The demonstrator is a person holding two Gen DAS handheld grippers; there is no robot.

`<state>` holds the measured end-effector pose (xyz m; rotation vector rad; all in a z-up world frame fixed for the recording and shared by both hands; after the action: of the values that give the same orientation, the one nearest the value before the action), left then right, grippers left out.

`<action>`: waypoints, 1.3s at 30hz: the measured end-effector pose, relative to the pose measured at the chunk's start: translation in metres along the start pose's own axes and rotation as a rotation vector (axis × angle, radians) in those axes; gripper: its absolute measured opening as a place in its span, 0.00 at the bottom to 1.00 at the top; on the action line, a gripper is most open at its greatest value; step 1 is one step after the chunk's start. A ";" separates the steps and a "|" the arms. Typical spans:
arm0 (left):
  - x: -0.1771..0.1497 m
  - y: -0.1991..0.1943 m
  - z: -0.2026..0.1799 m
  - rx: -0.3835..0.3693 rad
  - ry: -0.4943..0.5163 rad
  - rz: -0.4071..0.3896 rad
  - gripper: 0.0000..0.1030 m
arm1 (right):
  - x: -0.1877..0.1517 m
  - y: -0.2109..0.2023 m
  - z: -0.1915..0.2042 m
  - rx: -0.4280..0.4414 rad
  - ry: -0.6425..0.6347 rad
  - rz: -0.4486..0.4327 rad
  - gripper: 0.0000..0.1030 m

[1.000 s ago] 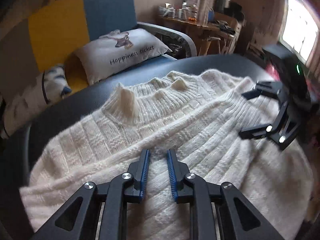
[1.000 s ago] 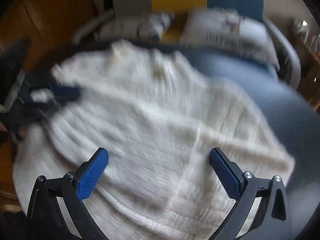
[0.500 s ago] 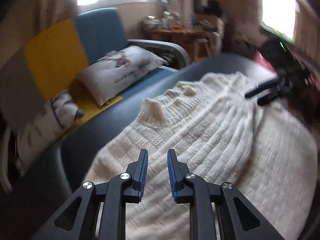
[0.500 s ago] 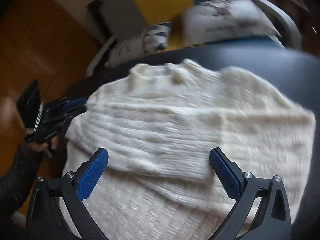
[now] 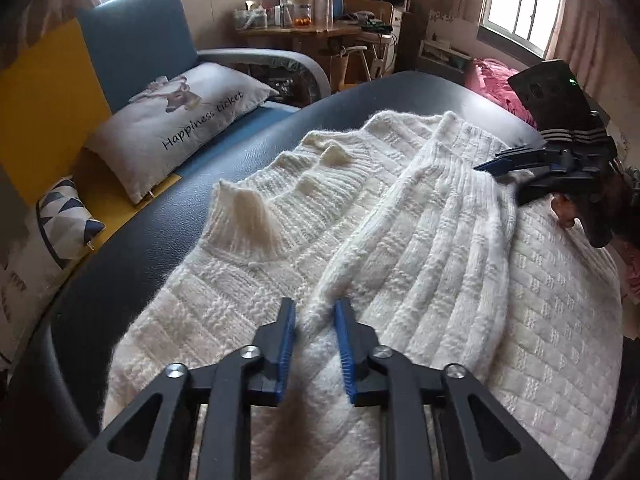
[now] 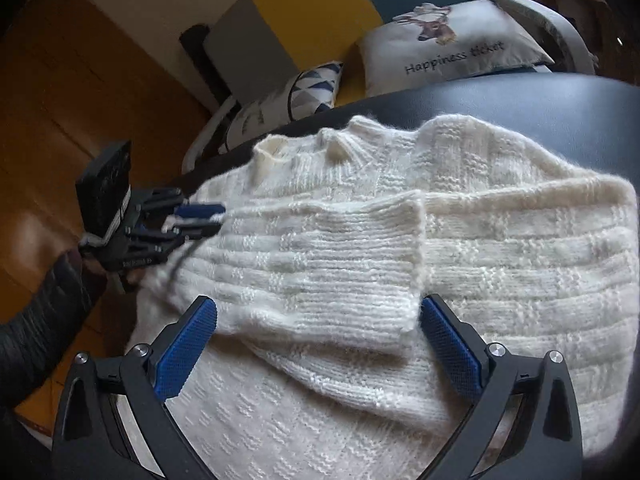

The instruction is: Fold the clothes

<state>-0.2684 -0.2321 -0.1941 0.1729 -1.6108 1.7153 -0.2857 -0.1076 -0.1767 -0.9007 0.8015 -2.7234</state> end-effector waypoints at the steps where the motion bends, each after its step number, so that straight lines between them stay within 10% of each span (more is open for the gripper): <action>1: 0.000 -0.002 -0.001 0.014 -0.003 -0.009 0.10 | 0.001 -0.002 -0.003 -0.042 -0.001 -0.005 0.62; 2: -0.001 -0.004 -0.001 0.028 -0.007 -0.019 0.09 | 0.001 -0.003 -0.007 -0.080 0.003 -0.006 0.26; 3: -0.001 -0.008 0.000 0.042 -0.017 -0.034 0.07 | 0.000 -0.005 -0.012 -0.116 0.009 -0.003 0.16; 9: 0.007 -0.033 0.009 0.128 -0.080 -0.129 0.05 | 0.011 -0.012 0.004 -0.197 -0.085 -0.001 0.15; 15: -0.002 -0.001 0.003 0.195 -0.067 -0.041 0.05 | -0.001 -0.003 -0.008 -0.258 -0.052 0.042 0.15; 25: -0.035 -0.087 0.063 0.075 -0.513 -0.149 0.12 | 0.034 -0.031 0.034 -0.207 -0.130 -0.094 0.33; 30: -0.100 -0.124 0.091 0.012 -0.823 -0.129 0.13 | 0.036 0.026 0.054 -0.297 -0.274 0.055 0.54; 32: -0.125 -0.136 0.082 -0.031 -0.883 -0.112 0.14 | 0.024 0.050 0.032 -0.413 -0.271 0.147 0.62; 39: -0.161 -0.136 0.031 -0.193 -1.065 -0.066 0.20 | 0.019 0.049 0.028 -0.398 -0.298 -0.008 0.69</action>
<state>-0.0865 -0.3406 -0.1721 1.1793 -2.4400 1.4506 -0.2852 -0.1672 -0.1746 -1.3468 1.2930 -2.3866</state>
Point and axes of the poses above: each gripper's, at about its wrist camera, not at the fingertips, and y roughly the way its jaws point, z to its left, x to its top, the point moved 8 cm from there along y, roughly the way its jaws point, and after that the axes turned 15 degrees about x, right-handed, at the moved point
